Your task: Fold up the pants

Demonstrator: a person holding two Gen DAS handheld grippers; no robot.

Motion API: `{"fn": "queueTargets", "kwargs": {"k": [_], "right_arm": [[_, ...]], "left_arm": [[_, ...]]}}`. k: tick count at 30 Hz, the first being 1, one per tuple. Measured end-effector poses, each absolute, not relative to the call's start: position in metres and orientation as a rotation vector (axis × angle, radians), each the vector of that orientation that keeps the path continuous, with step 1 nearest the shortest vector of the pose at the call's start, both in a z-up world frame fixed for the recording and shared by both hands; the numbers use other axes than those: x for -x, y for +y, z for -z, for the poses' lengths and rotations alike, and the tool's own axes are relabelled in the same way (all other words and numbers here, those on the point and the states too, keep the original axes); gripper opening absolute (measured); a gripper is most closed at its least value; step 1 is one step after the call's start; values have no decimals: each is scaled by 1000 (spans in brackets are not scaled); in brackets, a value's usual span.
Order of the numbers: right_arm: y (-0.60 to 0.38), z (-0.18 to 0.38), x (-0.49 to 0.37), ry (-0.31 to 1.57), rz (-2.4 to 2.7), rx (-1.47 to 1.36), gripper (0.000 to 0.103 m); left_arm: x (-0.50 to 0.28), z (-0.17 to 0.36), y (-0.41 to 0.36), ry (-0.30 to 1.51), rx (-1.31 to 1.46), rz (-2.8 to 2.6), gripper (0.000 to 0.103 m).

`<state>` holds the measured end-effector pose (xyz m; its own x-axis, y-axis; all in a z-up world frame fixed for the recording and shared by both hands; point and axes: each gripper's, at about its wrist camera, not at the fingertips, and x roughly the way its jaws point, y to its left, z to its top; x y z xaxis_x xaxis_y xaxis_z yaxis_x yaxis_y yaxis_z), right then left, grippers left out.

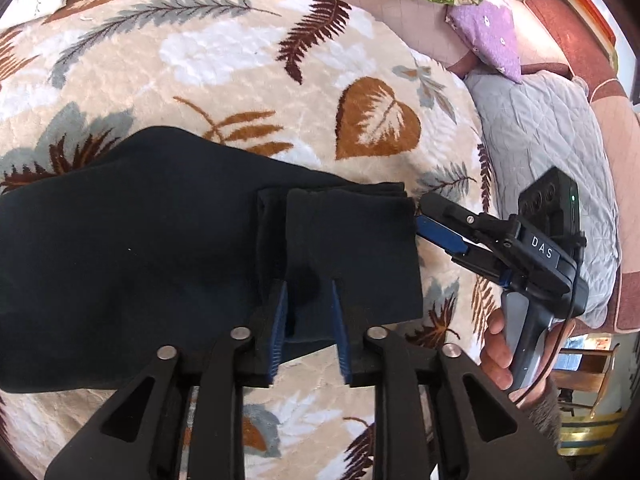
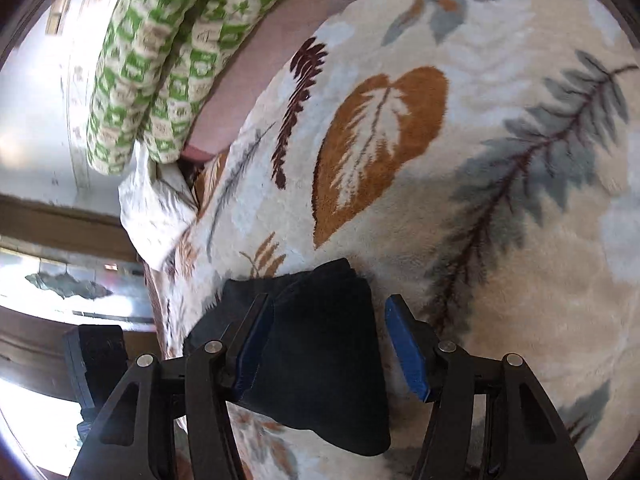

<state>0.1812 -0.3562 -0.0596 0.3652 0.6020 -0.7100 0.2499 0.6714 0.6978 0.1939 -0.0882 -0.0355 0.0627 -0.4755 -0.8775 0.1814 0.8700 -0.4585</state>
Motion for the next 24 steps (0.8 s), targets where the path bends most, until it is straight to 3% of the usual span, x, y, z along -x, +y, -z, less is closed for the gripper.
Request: {"fn": "queueTargets", "kwargs": {"k": [4, 6, 9, 10, 11, 12, 15, 18, 21, 24], "right_arm": [[-354, 66, -176, 1257, -298, -809, 61], [-357, 70, -172, 1255, -317, -831, 61], [-352, 77, -180, 1283, -324, -803, 59], [-350, 77, -183, 1283, -324, -776, 50], [-346, 77, -185, 1283, -339, -751, 39], [-343, 76, -187, 1280, -349, -718, 28], [-331, 67, -193, 1286, -359, -601, 18], [-329, 53, -195, 1229, -361, -553, 17], [-323, 61, -200, 1262, -328, -500, 18], [-319, 72, -199, 1266, -293, -411, 29]], "left_arm": [[-197, 43, -93, 1417, 214, 508, 21], [-197, 49, -98, 1428, 222, 535, 30], [-193, 58, -108, 1435, 213, 520, 31], [-191, 59, -108, 1419, 209, 502, 31], [-189, 58, -107, 1402, 214, 488, 24], [-188, 57, -106, 1384, 220, 478, 10], [-183, 50, -102, 1354, 237, 460, 5], [-182, 46, -103, 1294, 196, 385, 5], [-187, 64, -105, 1349, 207, 362, 5], [-186, 68, -105, 1330, 212, 353, 6]]}}
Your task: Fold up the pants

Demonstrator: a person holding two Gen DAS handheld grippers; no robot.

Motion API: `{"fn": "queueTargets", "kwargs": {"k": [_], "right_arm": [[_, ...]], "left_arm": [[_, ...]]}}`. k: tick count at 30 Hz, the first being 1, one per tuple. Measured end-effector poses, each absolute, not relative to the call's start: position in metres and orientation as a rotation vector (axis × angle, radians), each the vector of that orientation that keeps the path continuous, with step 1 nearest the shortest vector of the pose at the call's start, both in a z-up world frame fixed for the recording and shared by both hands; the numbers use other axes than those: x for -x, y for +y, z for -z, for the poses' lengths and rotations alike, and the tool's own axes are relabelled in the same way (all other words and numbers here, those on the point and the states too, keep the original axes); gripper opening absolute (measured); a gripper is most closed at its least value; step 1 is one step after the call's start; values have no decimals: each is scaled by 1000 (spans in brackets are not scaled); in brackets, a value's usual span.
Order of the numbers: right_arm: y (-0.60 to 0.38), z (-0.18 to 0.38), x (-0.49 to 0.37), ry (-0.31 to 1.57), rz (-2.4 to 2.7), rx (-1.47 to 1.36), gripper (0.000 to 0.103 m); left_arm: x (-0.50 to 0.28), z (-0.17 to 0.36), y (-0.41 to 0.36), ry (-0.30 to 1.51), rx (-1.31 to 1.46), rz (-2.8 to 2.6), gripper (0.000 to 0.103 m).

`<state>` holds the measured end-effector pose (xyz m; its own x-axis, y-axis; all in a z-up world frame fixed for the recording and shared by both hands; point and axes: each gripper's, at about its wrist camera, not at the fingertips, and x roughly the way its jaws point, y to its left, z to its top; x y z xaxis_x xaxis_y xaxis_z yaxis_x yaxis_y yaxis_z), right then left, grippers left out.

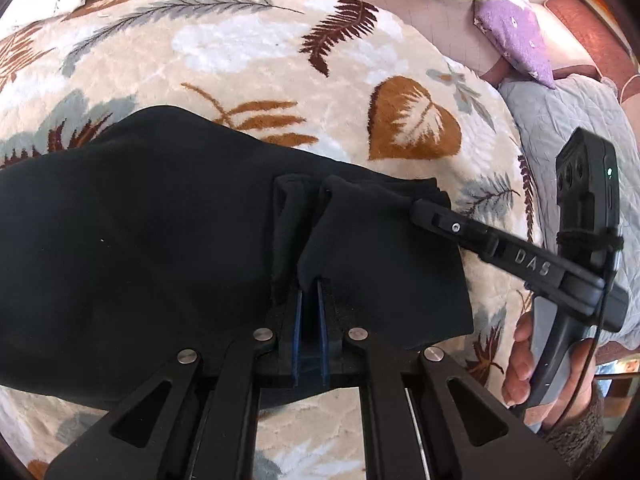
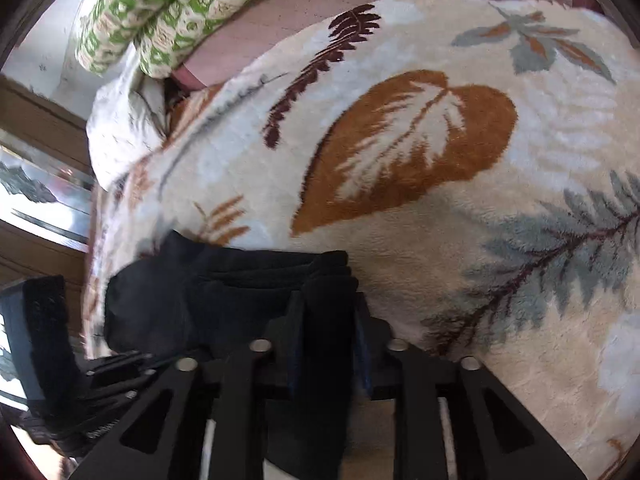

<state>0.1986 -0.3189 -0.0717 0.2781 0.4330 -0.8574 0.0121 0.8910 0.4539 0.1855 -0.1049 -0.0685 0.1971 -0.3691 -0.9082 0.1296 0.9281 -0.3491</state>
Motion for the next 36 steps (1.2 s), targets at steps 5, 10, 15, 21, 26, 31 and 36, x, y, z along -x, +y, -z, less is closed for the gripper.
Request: {"fn": "queueTargets", "kwargs": {"k": [5, 10, 15, 21, 26, 31, 36], "right_arm": [[-332, 60, -190, 1241, -265, -483, 36], [-339, 14, -162, 1163, -215, -484, 36], [-264, -24, -139, 1138, -319, -316, 41], [-105, -35, -104, 1049, -481, 9, 48], [11, -5, -77, 1003, -540, 298, 48], [62, 26, -83, 1012, -504, 423, 48], [72, 44, -92, 1048, -486, 473, 51]], "left_arm": [[-176, 50, -92, 1289, 249, 391, 6], [-158, 17, -51, 1218, 221, 350, 6], [-149, -6, 43, 1199, 237, 259, 11], [-139, -15, 162, 1181, 233, 65, 24], [-141, -7, 218, 1186, 309, 40, 24], [-144, 6, 233, 1202, 355, 93, 24], [-151, 13, 231, 1212, 366, 129, 24]]}}
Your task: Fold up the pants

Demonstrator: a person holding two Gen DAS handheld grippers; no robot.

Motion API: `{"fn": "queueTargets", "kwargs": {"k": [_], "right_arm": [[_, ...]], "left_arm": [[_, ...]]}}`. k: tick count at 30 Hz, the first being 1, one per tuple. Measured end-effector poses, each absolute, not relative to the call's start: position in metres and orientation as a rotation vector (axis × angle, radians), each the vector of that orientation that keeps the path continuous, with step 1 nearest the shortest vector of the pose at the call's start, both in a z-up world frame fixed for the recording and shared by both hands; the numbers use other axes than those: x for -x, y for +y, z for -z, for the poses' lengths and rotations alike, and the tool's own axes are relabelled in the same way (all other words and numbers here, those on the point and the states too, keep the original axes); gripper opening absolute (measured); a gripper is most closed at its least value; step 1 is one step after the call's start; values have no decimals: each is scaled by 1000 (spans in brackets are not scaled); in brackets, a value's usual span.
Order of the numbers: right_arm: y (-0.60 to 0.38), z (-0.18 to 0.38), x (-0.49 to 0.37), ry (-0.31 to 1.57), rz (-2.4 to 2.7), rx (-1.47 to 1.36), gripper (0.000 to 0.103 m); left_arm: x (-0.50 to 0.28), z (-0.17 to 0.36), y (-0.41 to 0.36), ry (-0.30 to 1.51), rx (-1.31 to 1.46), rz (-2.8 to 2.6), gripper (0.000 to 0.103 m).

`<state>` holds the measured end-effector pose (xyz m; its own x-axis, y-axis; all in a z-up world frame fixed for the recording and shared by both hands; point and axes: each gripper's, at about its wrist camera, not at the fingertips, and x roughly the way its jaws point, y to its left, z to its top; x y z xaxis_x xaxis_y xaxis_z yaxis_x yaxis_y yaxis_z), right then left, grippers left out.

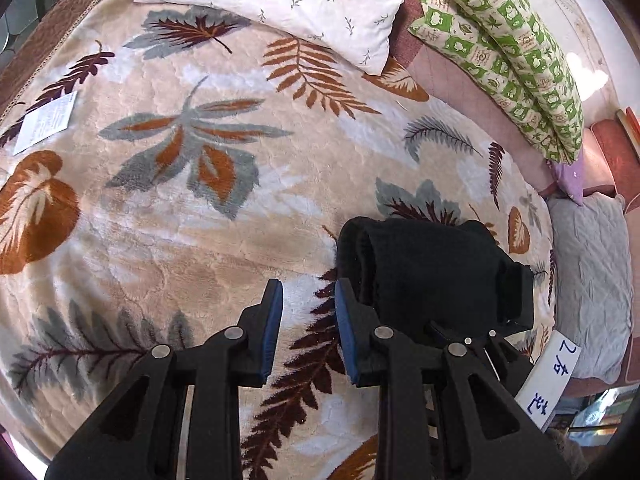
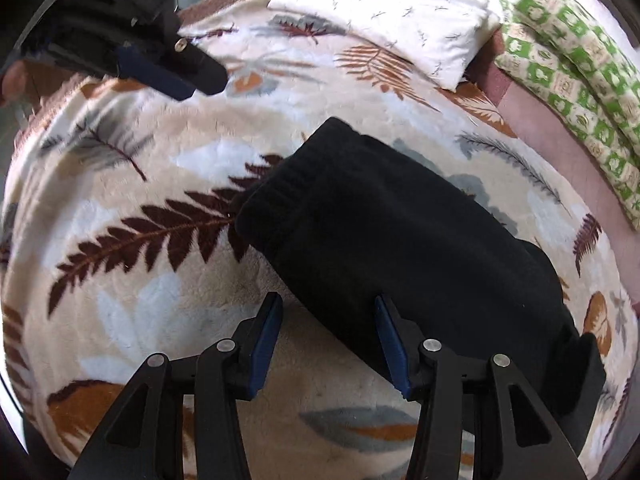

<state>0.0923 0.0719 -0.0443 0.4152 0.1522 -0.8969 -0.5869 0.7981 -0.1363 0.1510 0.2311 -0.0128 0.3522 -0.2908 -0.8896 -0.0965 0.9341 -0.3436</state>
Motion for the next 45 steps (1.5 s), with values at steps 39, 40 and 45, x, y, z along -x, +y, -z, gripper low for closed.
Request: {"fn": "queueTargets", "kwargs": {"k": [39, 40, 45], "right_arm": [[37, 20, -102, 897, -511, 210, 12], [37, 21, -102, 900, -513, 209, 12], [37, 24, -103, 910, -513, 204, 12]], "left_arm": [[-175, 106, 241, 1081, 1285, 532, 29], [-175, 107, 243, 1079, 1287, 539, 30], [-171, 102, 240, 1056, 1229, 595, 30]]}}
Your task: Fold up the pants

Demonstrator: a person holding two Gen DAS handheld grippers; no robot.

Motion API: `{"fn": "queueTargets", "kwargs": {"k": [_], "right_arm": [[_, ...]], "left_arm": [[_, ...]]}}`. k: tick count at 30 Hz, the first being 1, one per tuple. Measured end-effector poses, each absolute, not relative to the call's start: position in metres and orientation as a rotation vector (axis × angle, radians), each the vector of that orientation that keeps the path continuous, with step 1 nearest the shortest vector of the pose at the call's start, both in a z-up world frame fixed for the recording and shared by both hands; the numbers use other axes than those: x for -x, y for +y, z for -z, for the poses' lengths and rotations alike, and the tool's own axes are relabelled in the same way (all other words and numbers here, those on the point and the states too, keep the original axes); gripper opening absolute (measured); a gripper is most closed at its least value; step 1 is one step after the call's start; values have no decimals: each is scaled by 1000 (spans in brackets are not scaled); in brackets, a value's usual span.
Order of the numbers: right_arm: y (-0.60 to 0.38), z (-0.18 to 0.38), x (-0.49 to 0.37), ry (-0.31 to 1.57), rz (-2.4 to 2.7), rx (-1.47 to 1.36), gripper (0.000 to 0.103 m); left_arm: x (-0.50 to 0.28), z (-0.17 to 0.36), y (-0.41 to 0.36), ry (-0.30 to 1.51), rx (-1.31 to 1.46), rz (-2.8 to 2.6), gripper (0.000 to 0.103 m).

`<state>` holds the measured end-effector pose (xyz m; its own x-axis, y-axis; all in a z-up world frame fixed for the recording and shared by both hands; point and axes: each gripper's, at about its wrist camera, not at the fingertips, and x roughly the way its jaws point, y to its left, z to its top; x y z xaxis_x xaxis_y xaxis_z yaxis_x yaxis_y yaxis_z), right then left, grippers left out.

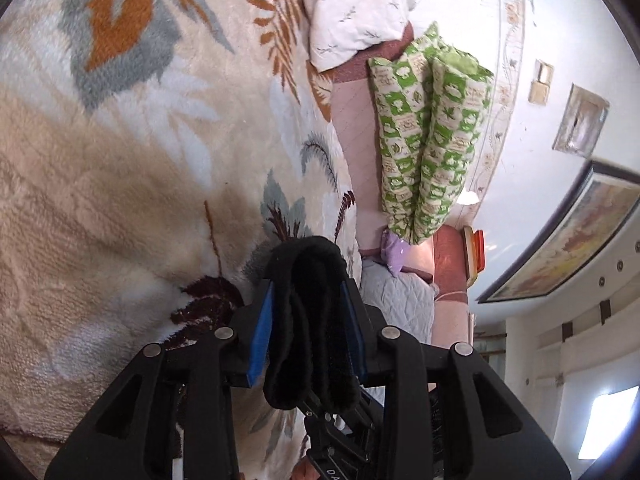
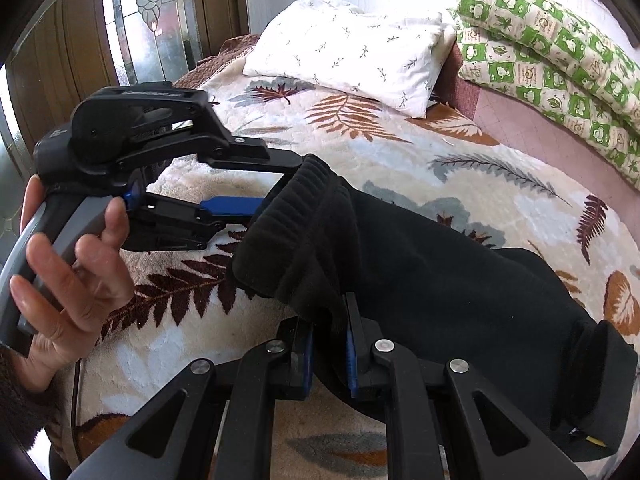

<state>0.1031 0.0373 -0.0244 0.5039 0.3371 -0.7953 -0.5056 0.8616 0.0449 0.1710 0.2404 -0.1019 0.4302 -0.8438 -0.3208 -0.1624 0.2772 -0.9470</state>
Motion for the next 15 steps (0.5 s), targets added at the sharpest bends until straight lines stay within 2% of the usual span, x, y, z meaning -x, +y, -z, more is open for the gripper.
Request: {"fn": "queueTargets", "kwargs": {"k": [7, 9, 13, 14, 15], "right_arm": [[39, 30, -105, 931, -511, 209, 12], [39, 31, -106, 935, -509, 211, 12], [40, 33, -108, 939, -502, 206, 12], [41, 34, -109, 943, -498, 203, 12], [42, 34, -109, 944, -494, 201, 12]], "left_arm": [[-176, 66, 216, 1035, 920, 635, 45], [-179, 59, 205, 1068, 798, 609, 54], [-192, 67, 195, 1178, 710, 497, 54], [-193, 69, 195, 1195, 717, 467, 50], [-193, 70, 196, 1198, 736, 453, 37]]}}
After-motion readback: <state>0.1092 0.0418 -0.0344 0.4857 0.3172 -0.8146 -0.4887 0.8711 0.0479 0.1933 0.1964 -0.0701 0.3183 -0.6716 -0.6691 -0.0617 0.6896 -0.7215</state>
